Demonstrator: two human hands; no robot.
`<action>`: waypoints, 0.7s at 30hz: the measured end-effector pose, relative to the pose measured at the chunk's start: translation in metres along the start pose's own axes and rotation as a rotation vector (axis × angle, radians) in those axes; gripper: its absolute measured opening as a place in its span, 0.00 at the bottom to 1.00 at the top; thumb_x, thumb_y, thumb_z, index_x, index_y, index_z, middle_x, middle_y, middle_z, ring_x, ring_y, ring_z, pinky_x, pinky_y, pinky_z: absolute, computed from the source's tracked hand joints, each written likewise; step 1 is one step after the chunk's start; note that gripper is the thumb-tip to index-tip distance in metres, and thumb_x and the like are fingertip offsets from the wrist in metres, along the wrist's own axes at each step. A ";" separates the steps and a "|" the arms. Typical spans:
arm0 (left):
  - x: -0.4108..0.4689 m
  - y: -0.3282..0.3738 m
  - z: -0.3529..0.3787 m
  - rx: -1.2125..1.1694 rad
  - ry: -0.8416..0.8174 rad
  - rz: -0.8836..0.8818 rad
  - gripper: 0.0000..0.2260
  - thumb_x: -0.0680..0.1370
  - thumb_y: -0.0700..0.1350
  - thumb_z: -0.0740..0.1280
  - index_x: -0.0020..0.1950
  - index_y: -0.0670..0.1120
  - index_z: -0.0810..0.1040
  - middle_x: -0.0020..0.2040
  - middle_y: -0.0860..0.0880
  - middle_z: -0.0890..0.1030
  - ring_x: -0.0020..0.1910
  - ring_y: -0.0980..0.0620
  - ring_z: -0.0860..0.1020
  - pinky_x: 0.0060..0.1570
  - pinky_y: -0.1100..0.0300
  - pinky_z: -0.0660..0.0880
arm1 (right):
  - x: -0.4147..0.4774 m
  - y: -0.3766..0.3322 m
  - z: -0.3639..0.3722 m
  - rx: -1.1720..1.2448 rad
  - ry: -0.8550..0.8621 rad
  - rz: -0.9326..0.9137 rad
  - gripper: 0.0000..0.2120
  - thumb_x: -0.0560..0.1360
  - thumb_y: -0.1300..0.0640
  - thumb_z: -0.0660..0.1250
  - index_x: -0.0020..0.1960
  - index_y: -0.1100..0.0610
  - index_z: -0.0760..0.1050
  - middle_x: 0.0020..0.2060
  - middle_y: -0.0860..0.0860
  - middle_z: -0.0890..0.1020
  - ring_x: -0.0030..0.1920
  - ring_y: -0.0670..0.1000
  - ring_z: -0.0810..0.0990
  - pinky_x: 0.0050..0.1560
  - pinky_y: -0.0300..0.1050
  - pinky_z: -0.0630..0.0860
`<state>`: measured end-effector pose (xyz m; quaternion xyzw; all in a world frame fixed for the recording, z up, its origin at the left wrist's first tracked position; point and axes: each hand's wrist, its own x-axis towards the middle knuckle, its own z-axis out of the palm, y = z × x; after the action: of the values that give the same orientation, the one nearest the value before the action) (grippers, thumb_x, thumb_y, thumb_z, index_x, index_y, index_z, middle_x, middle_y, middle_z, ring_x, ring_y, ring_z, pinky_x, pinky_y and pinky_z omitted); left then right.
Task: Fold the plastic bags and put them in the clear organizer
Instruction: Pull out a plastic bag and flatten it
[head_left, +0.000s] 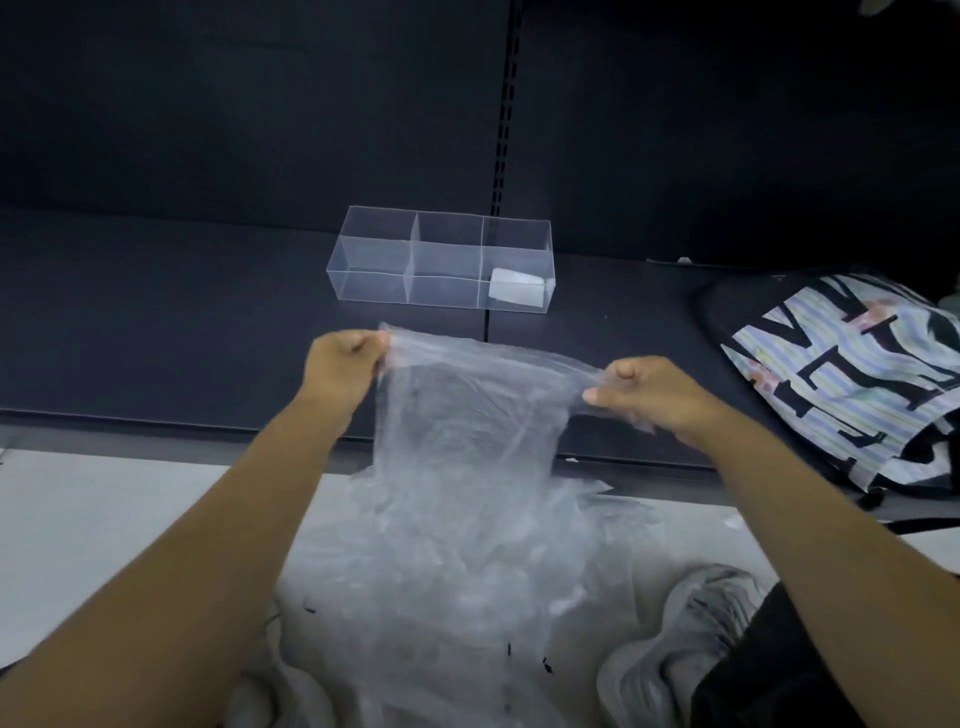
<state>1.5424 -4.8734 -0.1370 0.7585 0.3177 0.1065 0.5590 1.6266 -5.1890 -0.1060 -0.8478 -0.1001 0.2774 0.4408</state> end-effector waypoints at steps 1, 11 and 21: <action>0.013 -0.006 -0.003 0.008 0.018 -0.022 0.09 0.79 0.42 0.65 0.40 0.46 0.81 0.42 0.42 0.81 0.41 0.47 0.77 0.55 0.47 0.77 | 0.008 0.005 -0.011 -0.008 0.014 0.006 0.14 0.70 0.55 0.75 0.33 0.56 0.72 0.22 0.50 0.72 0.24 0.47 0.67 0.29 0.39 0.63; 0.080 -0.037 0.018 -0.093 -0.027 -0.298 0.09 0.81 0.43 0.62 0.53 0.40 0.79 0.38 0.48 0.79 0.34 0.52 0.77 0.30 0.63 0.75 | 0.076 0.045 -0.031 0.311 0.035 0.221 0.13 0.78 0.47 0.64 0.49 0.58 0.77 0.48 0.57 0.84 0.48 0.52 0.84 0.57 0.49 0.78; 0.080 -0.048 0.038 -0.257 -0.019 -0.404 0.05 0.77 0.42 0.70 0.43 0.42 0.78 0.39 0.45 0.80 0.30 0.54 0.80 0.28 0.63 0.76 | 0.134 0.057 0.014 0.423 0.507 0.319 0.05 0.77 0.61 0.67 0.43 0.61 0.76 0.27 0.51 0.81 0.23 0.42 0.75 0.26 0.33 0.73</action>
<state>1.6065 -4.8472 -0.2099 0.6032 0.4415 0.0250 0.6638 1.7258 -5.1572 -0.2090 -0.7848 0.2054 0.1380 0.5682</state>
